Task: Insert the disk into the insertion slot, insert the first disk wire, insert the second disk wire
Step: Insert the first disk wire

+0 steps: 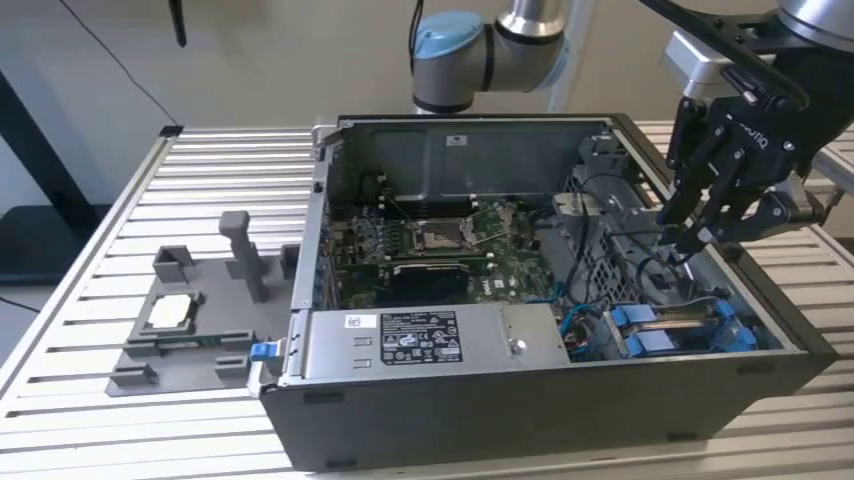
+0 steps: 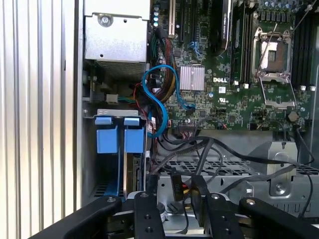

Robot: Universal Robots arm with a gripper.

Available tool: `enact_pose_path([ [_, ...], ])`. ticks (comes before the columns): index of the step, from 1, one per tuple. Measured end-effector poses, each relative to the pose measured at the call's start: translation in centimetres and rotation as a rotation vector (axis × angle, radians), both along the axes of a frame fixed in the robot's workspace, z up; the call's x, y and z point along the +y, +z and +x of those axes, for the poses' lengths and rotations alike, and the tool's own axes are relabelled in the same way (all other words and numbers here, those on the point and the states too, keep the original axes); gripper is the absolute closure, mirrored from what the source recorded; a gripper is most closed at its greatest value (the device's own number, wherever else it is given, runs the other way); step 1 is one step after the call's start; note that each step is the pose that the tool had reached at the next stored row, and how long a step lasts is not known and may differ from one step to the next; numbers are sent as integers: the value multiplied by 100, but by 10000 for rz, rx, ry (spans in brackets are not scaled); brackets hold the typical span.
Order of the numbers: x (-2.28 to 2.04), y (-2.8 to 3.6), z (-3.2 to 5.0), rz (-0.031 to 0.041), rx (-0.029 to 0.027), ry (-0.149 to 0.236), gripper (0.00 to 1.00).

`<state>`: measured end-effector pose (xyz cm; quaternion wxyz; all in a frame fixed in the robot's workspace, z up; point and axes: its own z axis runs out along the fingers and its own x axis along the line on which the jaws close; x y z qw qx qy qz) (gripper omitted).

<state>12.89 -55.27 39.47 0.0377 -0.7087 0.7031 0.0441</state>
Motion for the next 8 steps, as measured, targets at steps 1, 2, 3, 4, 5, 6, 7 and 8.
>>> enact_pose_path([
  [1, 0, 0, 0, 0, 0, 0, 60],
  [2, 0, 0, 0, 0, 0, -1, 60],
  [3, 0, 0, 0, 0, 0, 0, 62],
  [4, 0, 0, 0, 0, 0, 0, 62],
  [5, 0, 0, 0, 0, 0, 0, 68],
  [6, 0, 0, 0, 1, 0, 0, 75],
  [7, 0, 0, 0, 1, 0, 0, 80],
  [8, 0, 0, 0, 0, 0, 0, 81],
])
